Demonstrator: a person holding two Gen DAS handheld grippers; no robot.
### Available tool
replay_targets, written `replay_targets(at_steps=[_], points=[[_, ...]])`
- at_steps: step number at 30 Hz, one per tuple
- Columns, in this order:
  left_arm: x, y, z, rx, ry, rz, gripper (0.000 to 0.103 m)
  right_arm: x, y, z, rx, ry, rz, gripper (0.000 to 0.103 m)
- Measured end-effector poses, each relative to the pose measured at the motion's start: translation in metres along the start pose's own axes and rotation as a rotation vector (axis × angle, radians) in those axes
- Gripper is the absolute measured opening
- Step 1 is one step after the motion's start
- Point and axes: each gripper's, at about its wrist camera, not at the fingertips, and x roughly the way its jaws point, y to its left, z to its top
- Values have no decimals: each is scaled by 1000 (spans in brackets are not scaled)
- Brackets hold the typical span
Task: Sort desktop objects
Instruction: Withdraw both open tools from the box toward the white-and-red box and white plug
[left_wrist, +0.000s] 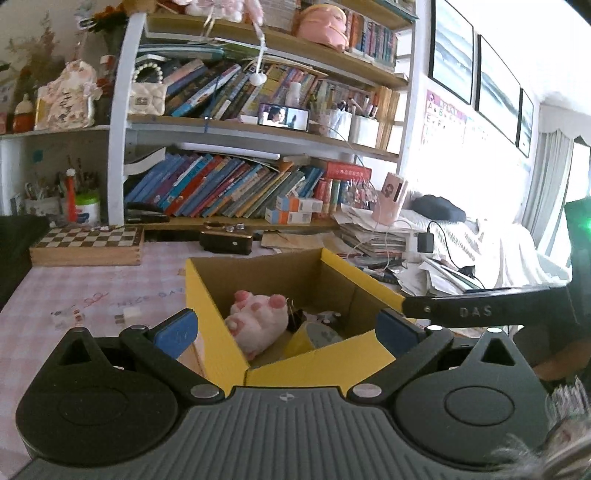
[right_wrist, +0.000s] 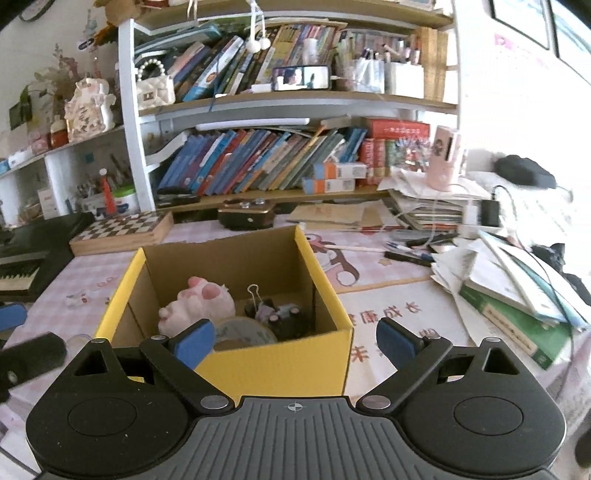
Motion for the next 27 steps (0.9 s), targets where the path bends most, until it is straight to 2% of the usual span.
replay_targets(at_steps=[5,16,27], points=[[-21,17,-9,12,24,-21,103,-16,18,-21,9,21,-51,96],[-61,66,-34,7,88,-43,103,-54,78,-68,33,103,-106,96],[-86,100,-57,5,175,-67,103,-70,134,-108,43,209,-98,96]])
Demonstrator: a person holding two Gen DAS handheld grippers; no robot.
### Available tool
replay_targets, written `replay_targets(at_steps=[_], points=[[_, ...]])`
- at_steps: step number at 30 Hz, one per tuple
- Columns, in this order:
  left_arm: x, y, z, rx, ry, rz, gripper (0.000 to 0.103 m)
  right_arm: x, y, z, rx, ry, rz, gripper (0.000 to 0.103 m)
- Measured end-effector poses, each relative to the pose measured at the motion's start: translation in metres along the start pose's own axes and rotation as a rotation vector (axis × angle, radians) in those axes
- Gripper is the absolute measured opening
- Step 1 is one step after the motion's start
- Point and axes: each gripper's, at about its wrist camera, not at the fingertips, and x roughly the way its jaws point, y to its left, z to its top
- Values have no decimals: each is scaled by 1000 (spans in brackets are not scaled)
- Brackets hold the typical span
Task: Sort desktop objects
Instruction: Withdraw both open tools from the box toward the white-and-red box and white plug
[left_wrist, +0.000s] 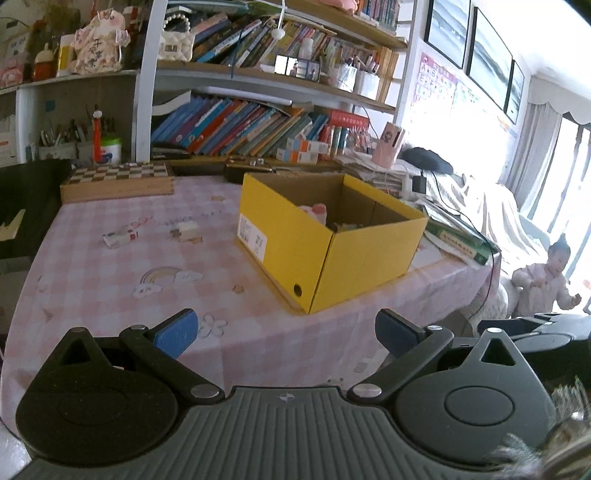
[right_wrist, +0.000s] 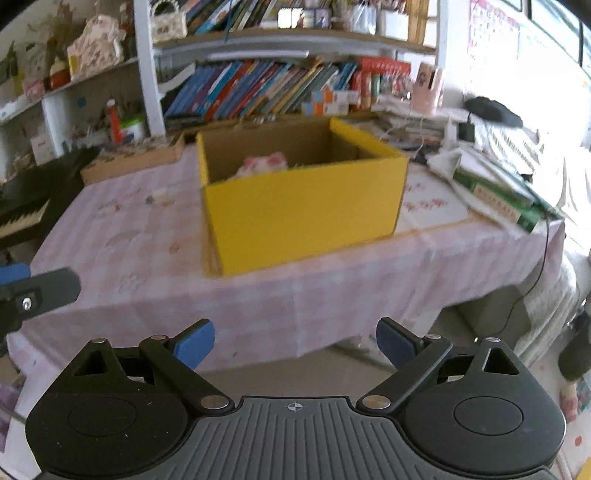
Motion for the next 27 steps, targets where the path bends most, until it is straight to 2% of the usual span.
replay_targets(at_steps=[16,27], points=[[-23,26,-25,2,68,6,103,-5,43,-27,-19,71,37,96],[-46,52,-33,-47,46,94,103,-2,80,-25,-100,70,120,96]])
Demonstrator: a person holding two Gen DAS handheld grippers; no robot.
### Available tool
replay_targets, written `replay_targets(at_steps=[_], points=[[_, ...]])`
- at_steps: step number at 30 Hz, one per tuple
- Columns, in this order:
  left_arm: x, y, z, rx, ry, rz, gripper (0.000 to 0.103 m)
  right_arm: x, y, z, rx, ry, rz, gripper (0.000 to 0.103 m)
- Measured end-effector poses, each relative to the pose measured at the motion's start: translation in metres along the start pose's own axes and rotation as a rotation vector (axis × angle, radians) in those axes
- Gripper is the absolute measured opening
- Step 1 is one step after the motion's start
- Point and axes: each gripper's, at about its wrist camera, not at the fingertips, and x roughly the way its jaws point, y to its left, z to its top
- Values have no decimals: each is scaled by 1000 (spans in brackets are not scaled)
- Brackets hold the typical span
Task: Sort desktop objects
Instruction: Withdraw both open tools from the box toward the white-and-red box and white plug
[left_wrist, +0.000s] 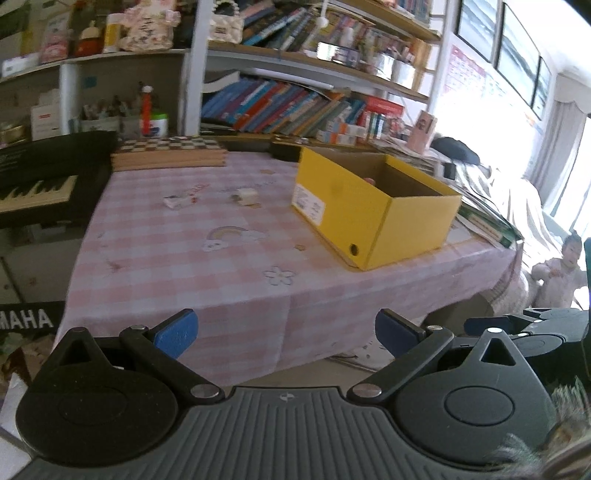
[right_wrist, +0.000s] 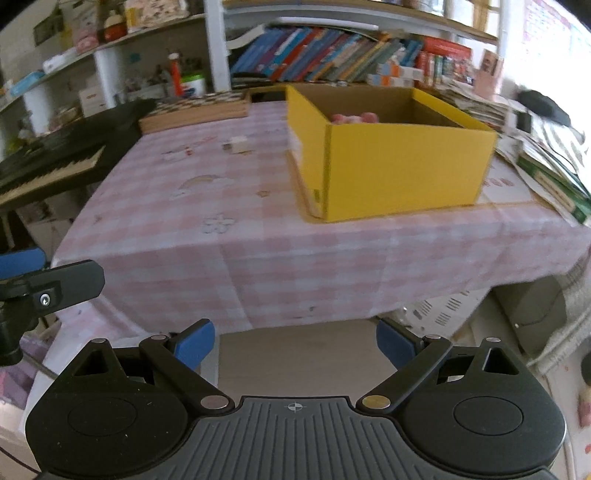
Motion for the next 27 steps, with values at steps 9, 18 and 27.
replay_targets(at_steps=[9,18,27], points=[[-20,26,5,-50,-65,79,103,-1,33,14,-98,-44,70,96],[-20,35,11,-83,-94,113,103,1,49,26,-180,-83,124,96],[1,42,27,-101,-108,161,103,20,55,52,-234,-140,194,94]])
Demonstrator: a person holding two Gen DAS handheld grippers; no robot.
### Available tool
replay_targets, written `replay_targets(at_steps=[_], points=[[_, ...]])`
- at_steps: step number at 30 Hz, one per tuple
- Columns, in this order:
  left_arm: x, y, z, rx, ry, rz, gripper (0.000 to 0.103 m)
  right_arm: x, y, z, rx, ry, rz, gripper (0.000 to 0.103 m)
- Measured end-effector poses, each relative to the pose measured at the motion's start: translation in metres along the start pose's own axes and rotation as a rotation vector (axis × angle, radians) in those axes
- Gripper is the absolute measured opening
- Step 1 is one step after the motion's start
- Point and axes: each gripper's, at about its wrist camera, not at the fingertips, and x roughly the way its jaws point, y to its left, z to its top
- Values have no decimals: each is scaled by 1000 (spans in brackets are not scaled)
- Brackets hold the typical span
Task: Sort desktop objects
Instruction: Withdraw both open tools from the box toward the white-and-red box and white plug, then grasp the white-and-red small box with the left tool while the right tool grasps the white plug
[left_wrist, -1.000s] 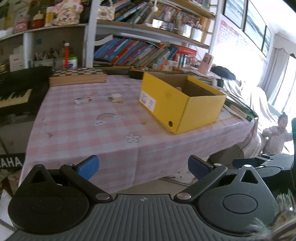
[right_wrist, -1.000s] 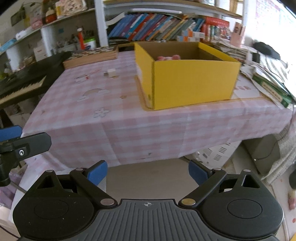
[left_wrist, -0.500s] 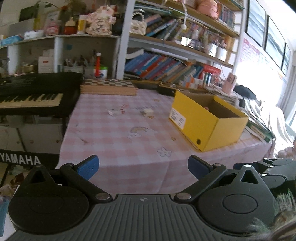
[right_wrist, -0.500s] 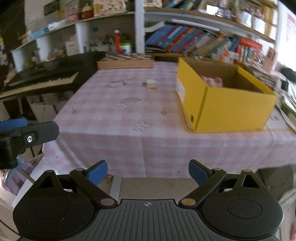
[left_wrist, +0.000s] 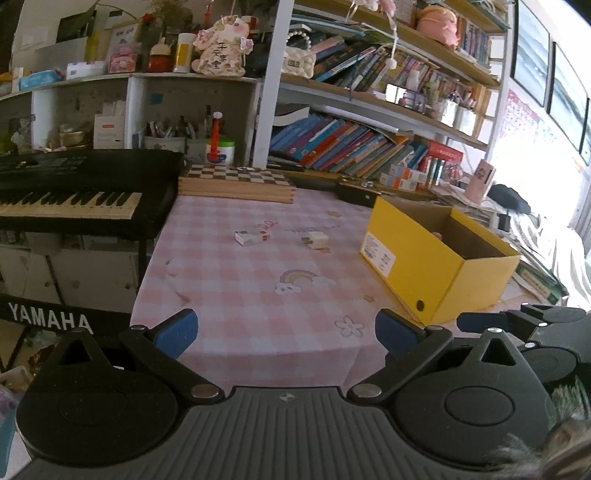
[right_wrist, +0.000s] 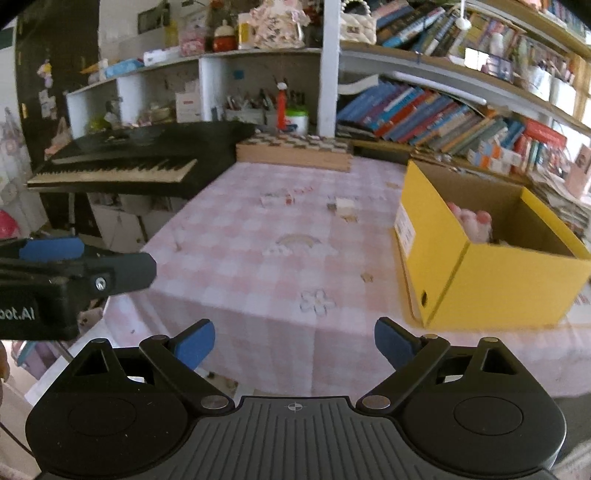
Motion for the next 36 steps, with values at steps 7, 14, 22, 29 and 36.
replay_targets(at_steps=[7,14,22,29,36], points=[[34,1,22,-10,-4,54,103,40,-16,31,-15,2,42,90],[75,-3,41,-32,16,99,103,78,-39,54,-24,18,78,90],[112,-7,59,-53,39,157,103,111,-61,74,-22,24,102,86],[146,-5,75,-73,57,206,103,144,-79,96,17,19,88,79],[175,-6,91,-40,55,225,103,173,-85,116,31,26,77,78]])
